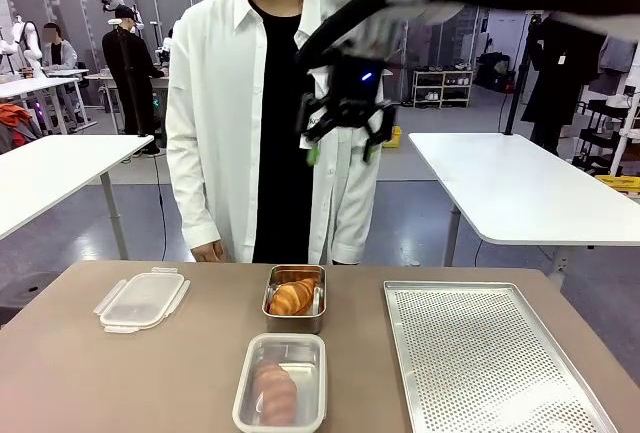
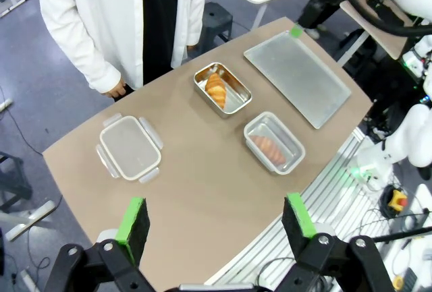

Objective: Place the bread into the airtight container.
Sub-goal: Pick up a Butter Roll and place it into an empty Airtight Container.

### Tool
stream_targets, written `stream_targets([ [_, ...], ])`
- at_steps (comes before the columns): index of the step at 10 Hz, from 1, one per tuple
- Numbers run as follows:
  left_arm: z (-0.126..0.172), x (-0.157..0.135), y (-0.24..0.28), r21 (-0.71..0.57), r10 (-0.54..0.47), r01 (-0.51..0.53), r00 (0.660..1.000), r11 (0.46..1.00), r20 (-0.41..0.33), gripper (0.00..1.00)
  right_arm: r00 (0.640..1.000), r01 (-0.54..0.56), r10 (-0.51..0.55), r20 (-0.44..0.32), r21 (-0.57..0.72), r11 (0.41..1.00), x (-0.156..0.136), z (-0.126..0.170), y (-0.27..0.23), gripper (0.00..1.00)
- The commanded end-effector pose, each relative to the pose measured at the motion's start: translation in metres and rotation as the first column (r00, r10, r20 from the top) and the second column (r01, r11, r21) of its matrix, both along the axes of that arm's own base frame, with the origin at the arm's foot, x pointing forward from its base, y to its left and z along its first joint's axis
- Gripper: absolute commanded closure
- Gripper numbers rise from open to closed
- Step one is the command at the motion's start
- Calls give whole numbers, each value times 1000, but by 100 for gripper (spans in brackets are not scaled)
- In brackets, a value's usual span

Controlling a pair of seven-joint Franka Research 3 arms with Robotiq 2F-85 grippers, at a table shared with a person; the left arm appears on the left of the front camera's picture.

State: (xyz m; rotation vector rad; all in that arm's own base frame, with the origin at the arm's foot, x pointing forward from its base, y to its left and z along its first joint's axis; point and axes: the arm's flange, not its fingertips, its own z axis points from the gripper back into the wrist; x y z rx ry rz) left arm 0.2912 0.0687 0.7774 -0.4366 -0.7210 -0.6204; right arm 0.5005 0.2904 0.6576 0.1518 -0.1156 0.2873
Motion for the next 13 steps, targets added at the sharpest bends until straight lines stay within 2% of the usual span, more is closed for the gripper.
stream_targets([
  [1,1,-1,-1,-1,-10,11,1000,1000,4,0,988,-146,146,45,-7,989,-26,23,-70,4],
  [2,1,-1,-1,-1,-10,11,1000,1000,4,0,972,-221,220,79,8,975,-42,42,-108,4],
  [4,1,-1,-1,-1,-10,11,1000,1000,4,0,962,-245,235,140,61,968,-79,74,-176,4],
  [6,1,-1,-1,-1,-10,11,1000,1000,4,0,967,-179,161,198,76,981,-136,95,-224,4],
  [8,1,-1,-1,-1,-10,11,1000,1000,4,0,970,-127,116,212,35,991,-168,104,-250,4],
  [10,1,-1,-1,-1,-10,11,1000,1000,4,0,956,-145,136,258,12,989,-187,109,-258,4],
  [11,1,-1,-1,-1,-10,11,1000,1000,4,0,959,-111,103,263,17,994,-185,107,-258,4],
  [12,1,-1,-1,-1,-10,11,1000,1000,4,0,966,-124,112,234,37,992,-187,120,-259,4],
  [13,1,-1,-1,-1,-10,11,1000,1000,4,0,966,-124,112,234,37,992,-187,120,-259,4],
])
